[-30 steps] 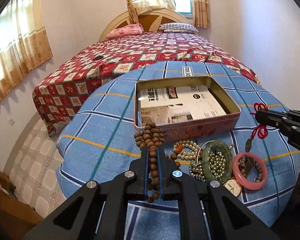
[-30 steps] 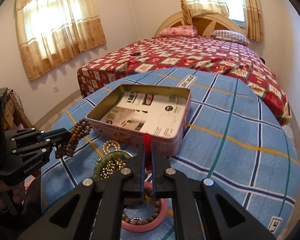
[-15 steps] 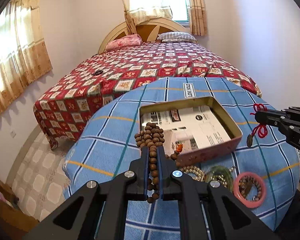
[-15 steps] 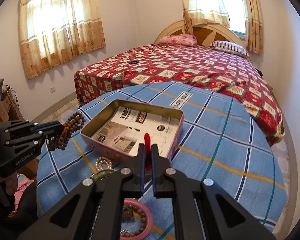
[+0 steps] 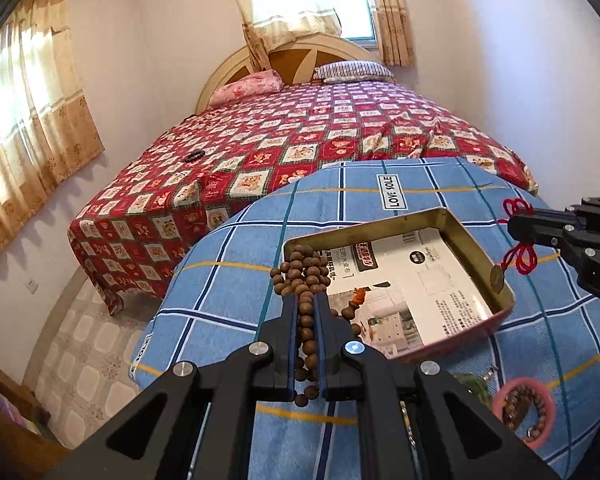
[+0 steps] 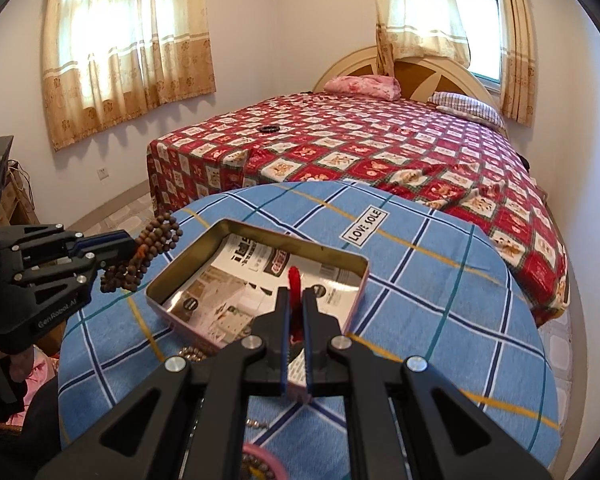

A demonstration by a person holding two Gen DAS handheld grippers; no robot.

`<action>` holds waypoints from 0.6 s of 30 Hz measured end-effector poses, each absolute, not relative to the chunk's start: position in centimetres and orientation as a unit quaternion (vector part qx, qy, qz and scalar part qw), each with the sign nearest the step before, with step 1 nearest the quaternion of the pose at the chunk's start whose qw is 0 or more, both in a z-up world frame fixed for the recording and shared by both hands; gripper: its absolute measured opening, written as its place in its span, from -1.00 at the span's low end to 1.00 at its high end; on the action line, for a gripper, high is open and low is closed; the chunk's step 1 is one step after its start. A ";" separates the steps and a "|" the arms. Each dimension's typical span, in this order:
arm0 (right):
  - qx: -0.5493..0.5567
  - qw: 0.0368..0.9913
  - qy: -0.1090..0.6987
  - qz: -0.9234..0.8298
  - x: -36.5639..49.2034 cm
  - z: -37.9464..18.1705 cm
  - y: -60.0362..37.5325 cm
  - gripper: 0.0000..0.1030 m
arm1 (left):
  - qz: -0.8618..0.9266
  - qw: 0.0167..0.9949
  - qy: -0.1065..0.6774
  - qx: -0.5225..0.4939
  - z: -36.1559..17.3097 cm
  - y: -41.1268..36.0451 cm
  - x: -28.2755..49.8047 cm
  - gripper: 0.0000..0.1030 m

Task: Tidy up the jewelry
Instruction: 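Lift and carry the bead strand and red cord over the pink tin with both tools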

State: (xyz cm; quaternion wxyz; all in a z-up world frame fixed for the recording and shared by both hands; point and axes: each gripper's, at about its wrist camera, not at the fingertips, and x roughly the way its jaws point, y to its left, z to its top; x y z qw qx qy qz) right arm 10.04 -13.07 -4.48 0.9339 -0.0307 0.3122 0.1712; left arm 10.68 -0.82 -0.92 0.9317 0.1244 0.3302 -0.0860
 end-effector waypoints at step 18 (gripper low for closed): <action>-0.055 0.926 0.337 0.159 13.8 -6.2 -12.2 -0.85 | -0.081 0.921 0.347 0.158 -2.8 -2.3 14.8 -0.86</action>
